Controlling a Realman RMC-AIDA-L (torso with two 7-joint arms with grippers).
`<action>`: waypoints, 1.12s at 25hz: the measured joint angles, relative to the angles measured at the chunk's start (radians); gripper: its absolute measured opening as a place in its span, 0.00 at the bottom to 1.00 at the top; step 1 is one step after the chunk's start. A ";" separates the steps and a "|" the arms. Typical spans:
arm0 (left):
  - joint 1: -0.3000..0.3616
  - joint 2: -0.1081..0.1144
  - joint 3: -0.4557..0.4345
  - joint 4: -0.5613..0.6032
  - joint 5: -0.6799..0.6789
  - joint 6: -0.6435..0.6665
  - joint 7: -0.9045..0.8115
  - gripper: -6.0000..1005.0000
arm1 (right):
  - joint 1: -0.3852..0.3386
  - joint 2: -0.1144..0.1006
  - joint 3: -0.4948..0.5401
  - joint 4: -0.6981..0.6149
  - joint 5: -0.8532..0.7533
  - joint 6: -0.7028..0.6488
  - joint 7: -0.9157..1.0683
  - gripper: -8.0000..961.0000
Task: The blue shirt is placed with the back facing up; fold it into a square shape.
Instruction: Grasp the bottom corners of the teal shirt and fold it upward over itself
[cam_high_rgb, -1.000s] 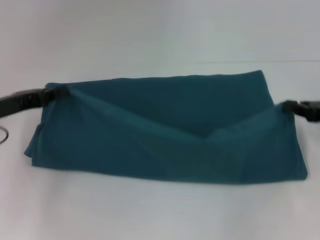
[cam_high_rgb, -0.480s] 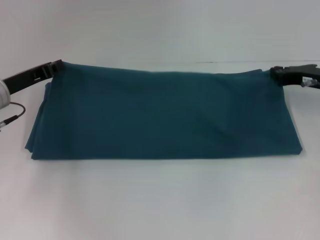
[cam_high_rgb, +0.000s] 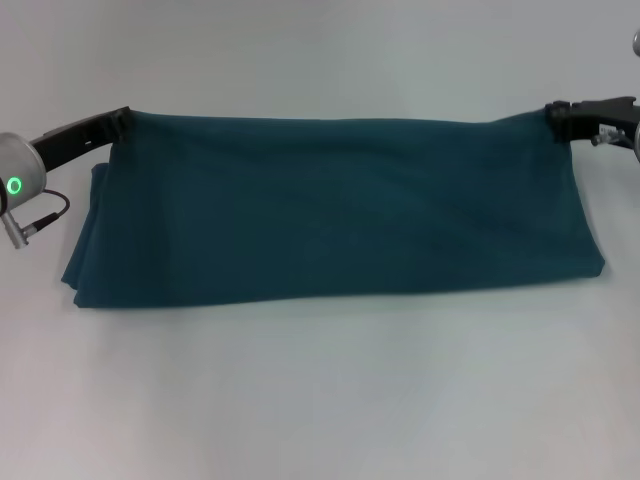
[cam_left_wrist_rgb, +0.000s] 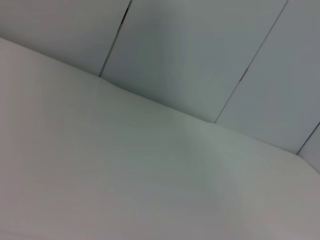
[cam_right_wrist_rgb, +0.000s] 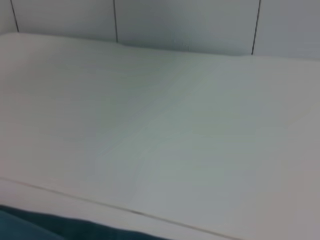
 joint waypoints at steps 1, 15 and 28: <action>-0.001 0.000 0.006 0.000 -0.004 -0.006 0.000 0.01 | 0.003 -0.002 0.000 0.000 0.008 0.001 -0.003 0.04; 0.000 -0.002 0.016 0.000 -0.034 -0.043 0.001 0.01 | 0.068 -0.013 -0.003 0.013 0.037 0.027 -0.019 0.04; 0.004 -0.002 0.016 0.000 -0.035 -0.046 0.003 0.01 | 0.065 -0.014 -0.008 0.028 0.033 0.034 -0.025 0.04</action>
